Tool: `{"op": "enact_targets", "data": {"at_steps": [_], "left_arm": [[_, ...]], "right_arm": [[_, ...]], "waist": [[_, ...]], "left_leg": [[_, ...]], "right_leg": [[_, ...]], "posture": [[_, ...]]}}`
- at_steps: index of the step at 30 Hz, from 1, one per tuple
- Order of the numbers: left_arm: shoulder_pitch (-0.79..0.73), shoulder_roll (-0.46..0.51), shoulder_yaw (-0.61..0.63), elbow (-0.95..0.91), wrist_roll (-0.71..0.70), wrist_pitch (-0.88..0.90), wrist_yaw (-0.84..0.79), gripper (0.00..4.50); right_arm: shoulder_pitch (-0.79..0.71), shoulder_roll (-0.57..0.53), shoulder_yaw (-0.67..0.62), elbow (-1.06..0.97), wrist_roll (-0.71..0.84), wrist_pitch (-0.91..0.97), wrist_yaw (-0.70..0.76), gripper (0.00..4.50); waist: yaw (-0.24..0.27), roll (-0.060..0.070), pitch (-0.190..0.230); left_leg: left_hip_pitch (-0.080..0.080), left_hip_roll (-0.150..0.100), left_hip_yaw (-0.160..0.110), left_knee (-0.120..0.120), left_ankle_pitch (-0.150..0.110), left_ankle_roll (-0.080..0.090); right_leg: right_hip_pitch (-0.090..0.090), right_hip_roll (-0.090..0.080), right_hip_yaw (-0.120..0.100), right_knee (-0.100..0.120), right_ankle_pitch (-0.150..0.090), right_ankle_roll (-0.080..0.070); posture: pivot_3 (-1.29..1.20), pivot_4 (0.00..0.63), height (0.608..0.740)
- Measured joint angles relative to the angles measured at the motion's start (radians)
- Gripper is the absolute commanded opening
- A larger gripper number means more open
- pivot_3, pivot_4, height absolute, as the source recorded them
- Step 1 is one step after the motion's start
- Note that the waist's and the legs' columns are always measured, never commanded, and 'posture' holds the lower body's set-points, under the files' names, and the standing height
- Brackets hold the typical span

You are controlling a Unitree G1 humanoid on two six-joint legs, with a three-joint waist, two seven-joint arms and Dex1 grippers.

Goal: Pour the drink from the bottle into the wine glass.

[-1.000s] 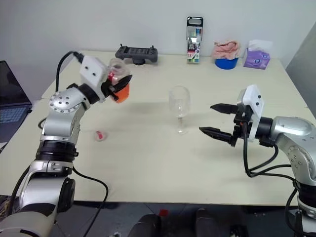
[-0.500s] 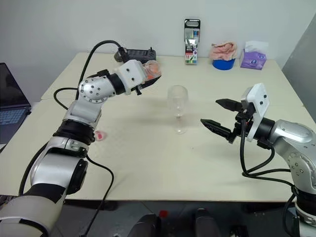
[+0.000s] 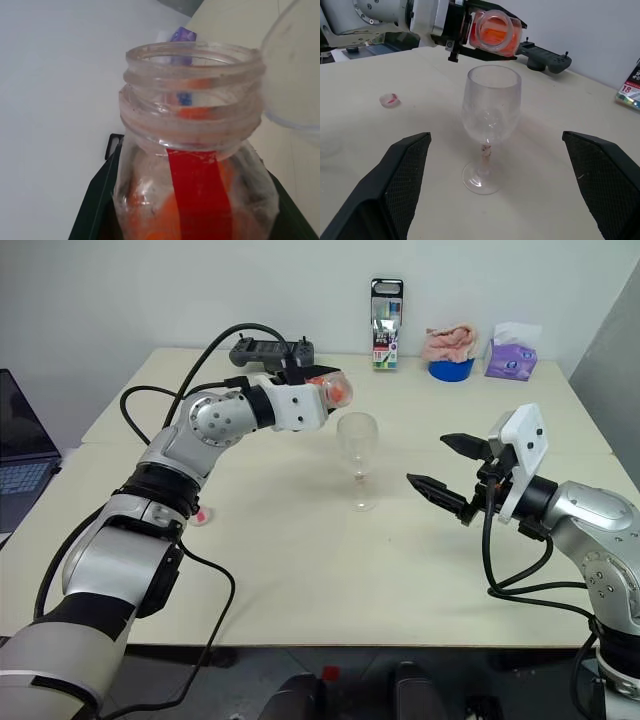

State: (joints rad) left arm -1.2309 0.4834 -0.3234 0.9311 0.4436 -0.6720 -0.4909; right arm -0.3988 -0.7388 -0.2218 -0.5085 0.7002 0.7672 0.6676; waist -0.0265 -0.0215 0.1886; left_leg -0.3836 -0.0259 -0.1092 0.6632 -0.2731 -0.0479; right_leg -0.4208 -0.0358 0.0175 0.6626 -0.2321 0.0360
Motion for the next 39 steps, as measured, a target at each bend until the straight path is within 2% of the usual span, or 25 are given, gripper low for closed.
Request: {"op": "enact_targets", "data": {"at_steps": [16, 26, 39], "left_arm": [[-0.066, 0.027, -0.106, 0.07, 0.23, -0.086, 0.246, 1.73], [-0.079, 0.041, -0.14, 0.106, 0.283, -0.1, 0.323, 1.73], [-0.1, 0.041, -0.153, 0.129, 0.305, -0.103, 0.345, 1.71]], "right_arm": [[-0.001, 0.002, 0.01, 0.006, -0.011, -0.025, 0.003, 4.5], [-0.001, 0.002, 0.01, 0.006, -0.011, -0.028, 0.003, 4.5], [-0.001, 0.002, 0.019, 0.008, -0.012, -0.037, 0.003, 4.5]], "waist": [[0.0, 0.0, 0.0], [0.0, 0.0, 0.0], [-0.001, 0.0, 0.0]], "left_leg": [[0.0, 0.0, 0.0, 0.0, 0.0, 0.0], [0.0, 0.0, 0.0, 0.0, 0.0, 0.0], [0.0, 0.0, 0.0, 0.0, 0.0, 0.0]], "right_leg": [[0.0, 0.0, 0.0, 0.0, 0.0, 0.0], [0.0, 0.0, 0.0, 0.001, 0.0, 0.0], [0.0, 0.0, 0.0, 0.001, 0.0, 0.0]], "posture": [[0.0, 0.15, 0.74], [0.0, 0.15, 0.74], [0.0, 0.15, 0.74]]}}
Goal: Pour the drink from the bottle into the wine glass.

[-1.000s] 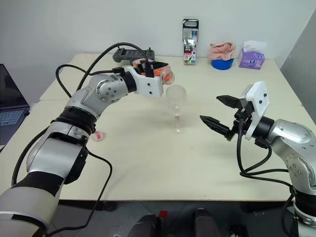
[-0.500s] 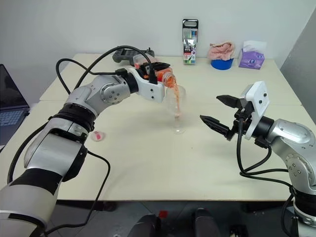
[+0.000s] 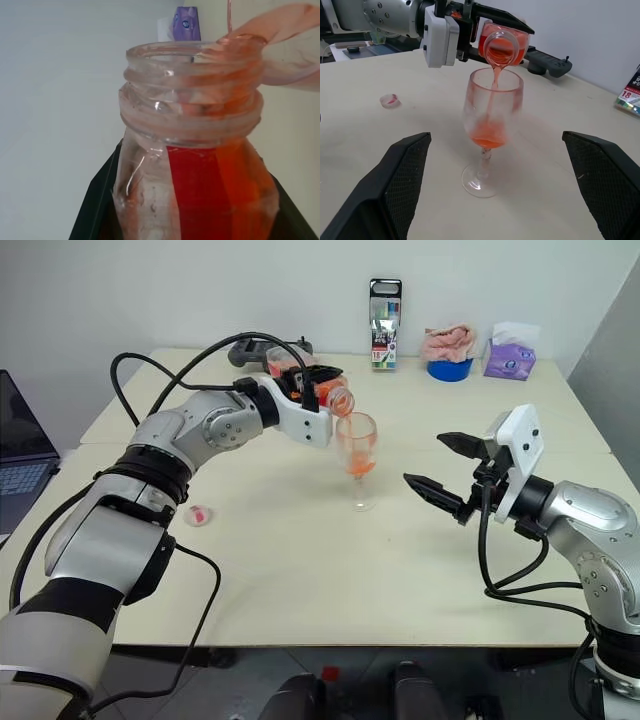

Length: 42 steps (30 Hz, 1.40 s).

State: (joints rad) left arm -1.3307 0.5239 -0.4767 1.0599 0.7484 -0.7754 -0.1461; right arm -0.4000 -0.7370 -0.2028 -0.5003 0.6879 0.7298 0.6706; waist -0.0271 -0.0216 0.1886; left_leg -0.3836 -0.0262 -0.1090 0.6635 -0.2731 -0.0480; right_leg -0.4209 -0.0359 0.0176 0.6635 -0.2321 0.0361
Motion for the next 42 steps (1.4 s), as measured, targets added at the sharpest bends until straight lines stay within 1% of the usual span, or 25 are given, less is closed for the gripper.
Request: {"op": "enact_targets", "data": {"at_steps": [33, 42], "left_arm": [[-0.018, -0.001, -0.017, 0.01, 0.002, -0.015, 0.008, 1.71], [-0.016, -0.037, 0.058, 0.034, -0.167, -0.01, -0.128, 1.71]], "right_arm": [[-0.013, 0.021, 0.03, 0.009, -0.008, -0.007, -0.011, 4.5], [-0.015, 0.03, 0.036, 0.029, -0.012, -0.025, -0.012, 4.5]], "waist": [[-0.001, 0.0, 0.0], [-0.002, 0.0, 0.0]], "left_leg": [[0.0, 0.0, 0.0, 0.001, 0.0, 0.0], [0.0, 0.0, 0.0, 0.001, 0.0, 0.0]], "right_leg": [[0.0, 0.0, 0.0, 0.001, 0.0, 0.0], [0.0, 0.0, 0.0, 0.002, 0.0, 0.0]], "posture": [[0.0, 0.15, 0.74], [0.0, 0.15, 0.74]]}}
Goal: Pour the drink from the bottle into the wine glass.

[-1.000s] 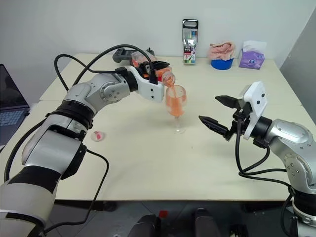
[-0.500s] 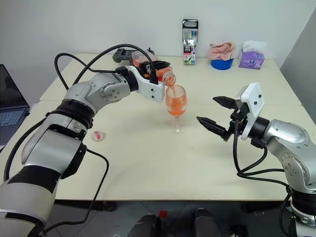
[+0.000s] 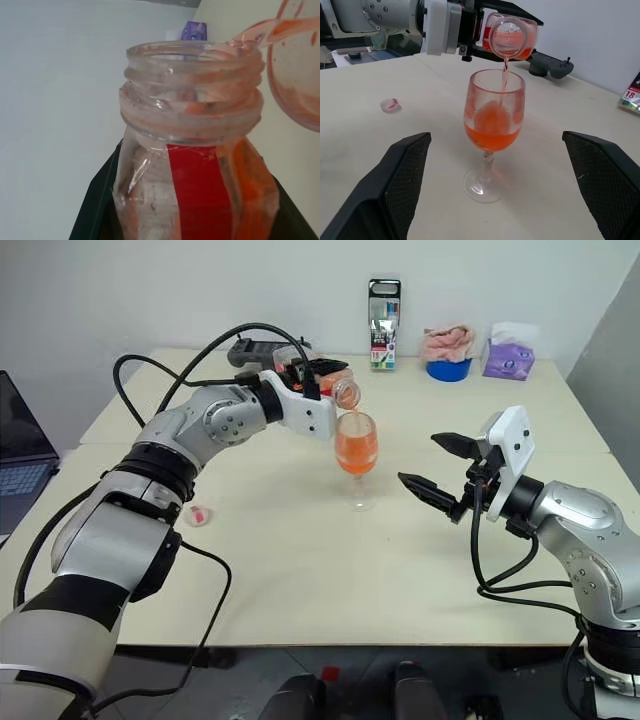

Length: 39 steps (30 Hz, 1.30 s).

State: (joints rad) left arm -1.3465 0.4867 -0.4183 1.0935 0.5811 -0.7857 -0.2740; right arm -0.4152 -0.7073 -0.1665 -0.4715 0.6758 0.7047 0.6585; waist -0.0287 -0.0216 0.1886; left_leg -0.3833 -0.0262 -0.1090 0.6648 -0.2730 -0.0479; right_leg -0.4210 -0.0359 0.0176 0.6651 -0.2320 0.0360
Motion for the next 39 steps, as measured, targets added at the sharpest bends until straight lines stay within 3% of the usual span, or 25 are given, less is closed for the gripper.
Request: {"op": "enact_targets", "data": {"at_steps": [6, 12, 21, 26, 34, 39], "left_arm": [[0.042, -0.037, 0.142, -0.008, -0.246, 0.091, -0.228, 1.71], [0.161, -0.057, 0.341, -0.156, -0.516, 0.392, -0.352, 1.69], [0.412, -0.05, 0.598, -0.429, -0.717, 0.876, -0.148, 1.69], [0.5, -0.057, 0.675, -0.534, -0.767, 0.943, -0.059, 1.69], [0.63, -0.072, 0.681, -0.586, -0.775, 0.973, -0.011, 1.69], [0.656, -0.081, 0.685, -0.62, -0.78, 0.974, 0.003, 3.35]], "right_arm": [[-0.035, 0.005, 0.018, 0.016, -0.008, -0.003, 0.012, 4.5], [-0.118, 0.008, 0.014, 0.016, 0.059, 0.052, 0.007, 4.5], [-0.337, 0.023, 0.172, -0.002, 0.078, 0.215, -0.042, 4.5], [-0.46, 0.141, 0.293, 0.045, 0.042, 0.262, -0.077, 4.5], [-0.469, 0.16, 0.337, 0.076, -0.008, 0.254, -0.028, 4.5], [-0.469, 0.158, 0.339, 0.083, -0.032, 0.242, -0.002, 4.5]], "waist": [[-0.004, 0.0, 0.0], [-0.009, 0.0, 0.0], [-0.012, 0.0, 0.0], [-0.009, 0.0, 0.0], [0.002, 0.0, -0.001], [0.001, 0.0, -0.001]], "left_leg": [[0.001, 0.0, 0.0, 0.0, 0.0, 0.0], [0.001, 0.001, 0.0, 0.0, 0.0, 0.0], [0.002, 0.002, -0.002, 0.002, 0.0, 0.0], [0.002, 0.002, -0.002, 0.002, 0.0, -0.001], [0.001, 0.001, -0.001, 0.002, 0.001, -0.001], [0.002, 0.001, -0.001, 0.002, 0.001, -0.001]], "right_leg": [[0.0, 0.0, 0.0, 0.001, 0.0, 0.0], [0.0, 0.001, 0.0, 0.002, 0.0, 0.0], [-0.001, 0.001, -0.001, 0.007, 0.0, 0.0], [-0.002, 0.0, -0.001, 0.007, 0.0, 0.0], [-0.002, -0.002, 0.0, 0.007, 0.0, 0.0], [-0.002, -0.001, 0.0, 0.007, 0.0, 0.0]], "posture": [[0.0, 0.15, 0.74], [0.0, 0.15, 0.74], [0.0, 0.15, 0.74], [0.0, 0.15, 0.74], [0.0, 0.15, 0.74], [0.0, 0.15, 0.74]]}}
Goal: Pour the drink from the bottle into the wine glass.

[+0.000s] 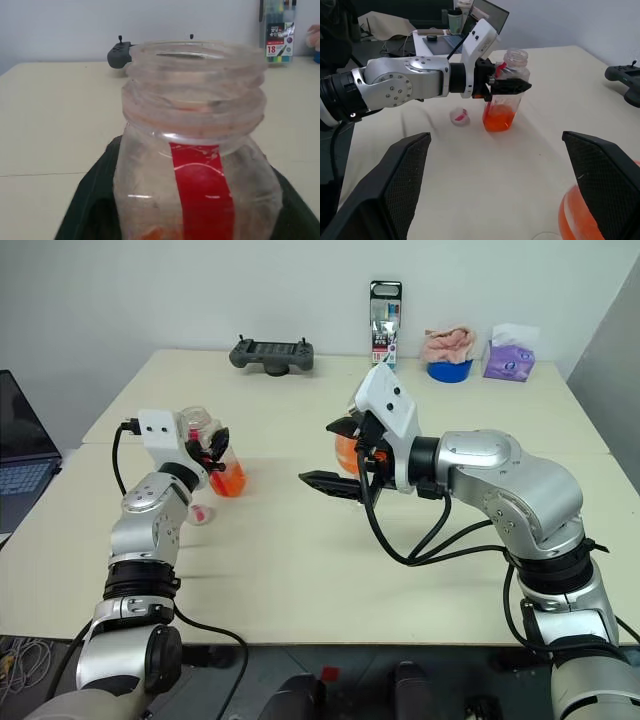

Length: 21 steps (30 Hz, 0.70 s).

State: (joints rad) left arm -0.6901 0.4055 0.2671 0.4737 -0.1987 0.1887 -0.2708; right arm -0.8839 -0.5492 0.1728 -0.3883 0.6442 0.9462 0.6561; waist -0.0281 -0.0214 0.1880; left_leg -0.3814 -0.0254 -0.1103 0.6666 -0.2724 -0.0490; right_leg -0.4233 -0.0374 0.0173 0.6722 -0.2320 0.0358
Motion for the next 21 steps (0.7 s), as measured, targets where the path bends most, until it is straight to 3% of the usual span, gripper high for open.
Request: {"op": "enact_targets", "data": {"at_steps": [4, 14, 21], "left_arm": [[0.017, 0.0, 0.006, -0.016, -0.003, 0.0, 0.004, 4.48], [0.08, 0.0, 0.008, -0.095, -0.004, 0.054, 0.019, 4.48], [0.153, 0.005, 0.009, -0.271, -0.028, 0.151, 0.022, 4.48]], "right_arm": [[0.0, -0.002, 0.004, 0.0, -0.021, -0.001, 0.019, 4.5], [0.0, -0.002, 0.004, 0.0, -0.044, -0.008, 0.044, 4.5], [0.001, -0.01, 0.004, 0.021, -0.074, -0.039, 0.066, 4.5]], "waist": [[-0.001, 0.0, 0.0], [-0.001, 0.0, 0.0], [-0.001, 0.0, 0.0]], "left_leg": [[0.0, 0.0, 0.0, 0.0, 0.0, 0.0], [0.0, 0.0, 0.0, 0.0, 0.0, 0.0], [0.0, 0.001, 0.0, -0.001, 0.0, 0.0]], "right_leg": [[0.0, 0.0, 0.0, 0.0, 0.0, 0.0], [0.0, 0.0, 0.0, 0.0, 0.0, 0.0], [0.0, 0.0, 0.0, -0.001, 0.0, 0.0]], "posture": [[0.0, 0.15, 0.74], [0.0, 0.15, 0.74], [0.0, 0.15, 0.74]]}}
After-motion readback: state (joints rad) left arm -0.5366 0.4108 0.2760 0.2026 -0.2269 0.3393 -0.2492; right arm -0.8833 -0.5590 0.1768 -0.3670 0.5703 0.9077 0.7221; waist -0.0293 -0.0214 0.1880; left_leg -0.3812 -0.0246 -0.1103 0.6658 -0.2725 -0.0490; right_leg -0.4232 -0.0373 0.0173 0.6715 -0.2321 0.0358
